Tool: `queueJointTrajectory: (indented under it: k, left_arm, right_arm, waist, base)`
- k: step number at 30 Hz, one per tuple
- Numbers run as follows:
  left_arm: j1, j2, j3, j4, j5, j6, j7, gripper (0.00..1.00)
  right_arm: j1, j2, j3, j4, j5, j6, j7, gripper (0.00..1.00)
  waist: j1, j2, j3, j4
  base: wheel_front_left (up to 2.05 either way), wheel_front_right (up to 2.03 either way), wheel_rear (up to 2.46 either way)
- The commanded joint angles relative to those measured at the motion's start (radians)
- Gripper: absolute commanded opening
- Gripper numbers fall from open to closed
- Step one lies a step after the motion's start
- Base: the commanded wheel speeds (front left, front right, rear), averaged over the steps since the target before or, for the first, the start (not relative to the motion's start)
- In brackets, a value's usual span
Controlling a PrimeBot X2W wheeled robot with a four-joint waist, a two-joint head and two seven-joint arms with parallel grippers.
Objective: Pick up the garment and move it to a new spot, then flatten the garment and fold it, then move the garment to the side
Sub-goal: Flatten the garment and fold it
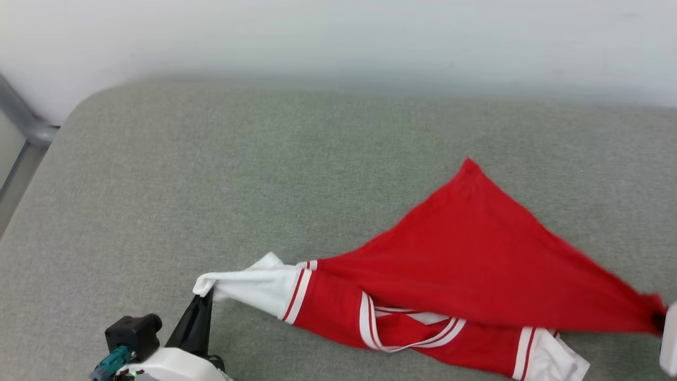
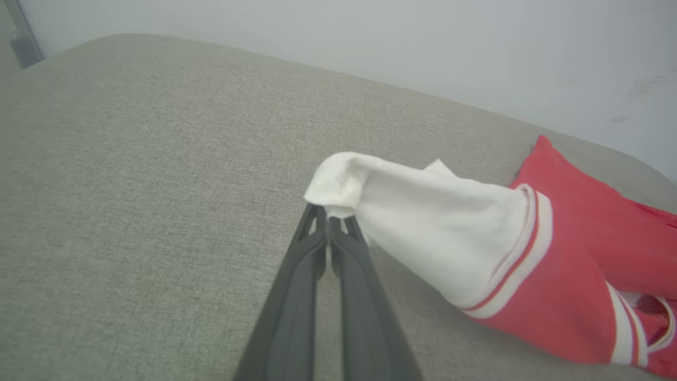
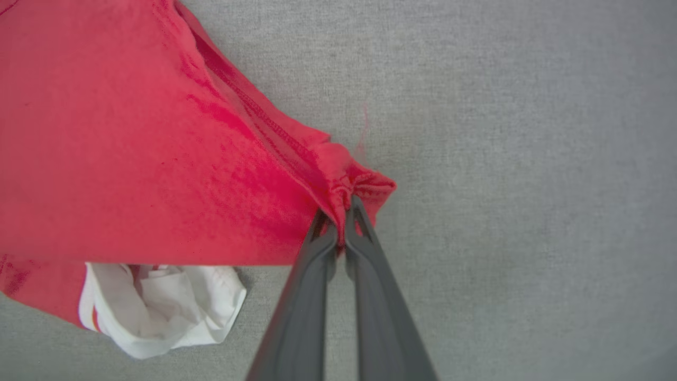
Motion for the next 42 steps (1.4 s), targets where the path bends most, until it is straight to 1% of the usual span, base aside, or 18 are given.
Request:
queueJointTrajectory:
  k: [1,3,5,7,9,13,14,15,20,21,25,28,31,33,36,39,42]
  left_arm:
    - [0.013,0.009,0.005,0.004,-0.007,0.008,0.006,0.0]
    - [0.026,0.013,0.008,0.008,-0.01,0.009,0.012,0.0]
    - [0.035,0.016,0.01,0.017,-0.014,0.021,0.026,0.0]
    - [0.039,0.017,0.013,0.02,-0.017,0.025,0.033,0.0]
    - [0.042,0.02,0.013,0.021,-0.018,0.027,0.035,0.0]
    - [0.046,0.025,0.012,0.024,-0.024,0.03,0.044,0.0]
    - [0.046,0.026,0.012,0.024,-0.025,0.031,0.044,0.0]
    - [0.044,0.027,0.012,0.022,-0.024,0.032,0.044,0.0]
    - [0.026,0.028,0.003,0.02,-0.021,0.031,0.047,0.0]
    - [0.026,0.028,0.003,0.02,-0.021,0.031,0.047,0.0]
    - [0.009,0.023,-0.002,0.014,-0.023,0.03,0.039,0.0]
    - [-0.004,0.02,-0.009,0.006,-0.018,0.028,0.035,0.0]
    - [-0.026,0.015,-0.017,-0.005,-0.016,0.025,0.029,0.0]
    - [-0.04,0.013,-0.02,-0.014,-0.013,0.023,0.023,0.0]
    - [-0.065,0.006,-0.021,-0.034,-0.011,0.028,0.009,0.0]
    - [-0.088,0.001,-0.03,-0.049,-0.008,0.025,0.003,0.0]
    - [-0.114,-0.006,-0.042,-0.058,-0.006,0.018,-0.005,0.0]
  right_arm:
    - [0.064,0.026,-0.016,-0.033,0.006,-0.001,0.004,0.0]
    - [0.134,0.065,-0.041,-0.067,0.014,-0.001,0.0,0.0]
    - [0.197,0.101,-0.065,-0.092,0.011,-0.001,-0.007,0.0]
    - [0.257,0.147,-0.084,-0.104,0.012,-0.001,-0.01,0.0]
    - [0.305,0.179,-0.103,-0.108,0.023,-0.001,-0.017,0.0]
    - [0.367,0.214,-0.103,-0.082,0.047,-0.001,-0.047,0.0]
    - [0.37,0.216,-0.102,-0.073,0.058,-0.001,-0.062,0.46]
    - [0.371,0.219,-0.095,-0.066,0.067,-0.001,-0.081,1.0]
    - [0.328,0.223,-0.072,-0.043,0.099,-0.001,-0.237,1.0]
    - [0.328,0.223,-0.072,-0.043,0.099,-0.001,-0.237,1.0]
    - [0.268,0.223,-0.077,-0.033,0.081,-0.001,-0.44,1.0]
    - [0.211,0.216,-0.052,-0.013,0.07,-0.001,-0.573,1.0]
    - [0.148,0.194,-0.024,0.018,0.068,-0.001,-0.678,1.0]
    - [0.096,0.177,0.0,0.048,0.065,-0.001,-0.717,1.0]
    - [0.007,0.141,0.045,0.095,0.071,-0.001,-0.709,1.0]
    - [-0.081,0.083,0.115,0.129,0.082,-0.001,-0.628,1.0]
    - [-0.165,0.029,0.177,0.152,0.108,-0.001,-0.494,1.0]
  waist:
    - [0.0002,0.0,-0.029,-0.026]
    - [0.0002,0.0,-0.038,-0.032]
    - [0.0002,0.0,-0.046,-0.038]
    - [0.0002,0.0,-0.049,-0.043]
    - [0.0002,0.0,-0.05,-0.045]
    - [0.0002,0.0,-0.051,-0.054]
    - [0.0002,0.0,-0.048,-0.057]
    - [0.0002,0.0,-0.046,-0.059]
    - [0.0002,0.0,-0.036,-0.063]
    - [0.0002,0.0,-0.036,-0.063]
    - [0.0002,0.0,-0.026,-0.055]
    - [0.0002,0.0,-0.015,-0.049]
    - [0.0002,0.0,0.003,-0.037]
    - [0.0002,0.0,0.022,-0.031]
    - [0.0002,0.0,0.058,-0.023]
    - [0.0002,0.0,0.093,-0.012]
    - [0.0002,0.0,0.126,0.003]
  base:
    - [0.0,0.0,0.0]
    - [0.0,0.0,0.0]
    - [0.0,0.0,0.0]
    - [0.0,0.0,0.0]
    - [0.0,0.0,0.0]
    - [0.0,0.0,0.0]
    - [0.0,0.0,0.0]
    - [0.0,0.0,0.0]
    - [0.0,0.0,0.0]
    - [0.0,0.0,0.0]
    - [0.0,0.0,0.0]
    - [0.0,0.0,0.0]
    - [0.0,0.0,0.0]
    - [0.0,0.0,0.0]
    - [0.0,0.0,0.0]
    - [0.0,0.0,0.0]
    - [0.0,0.0,0.0]
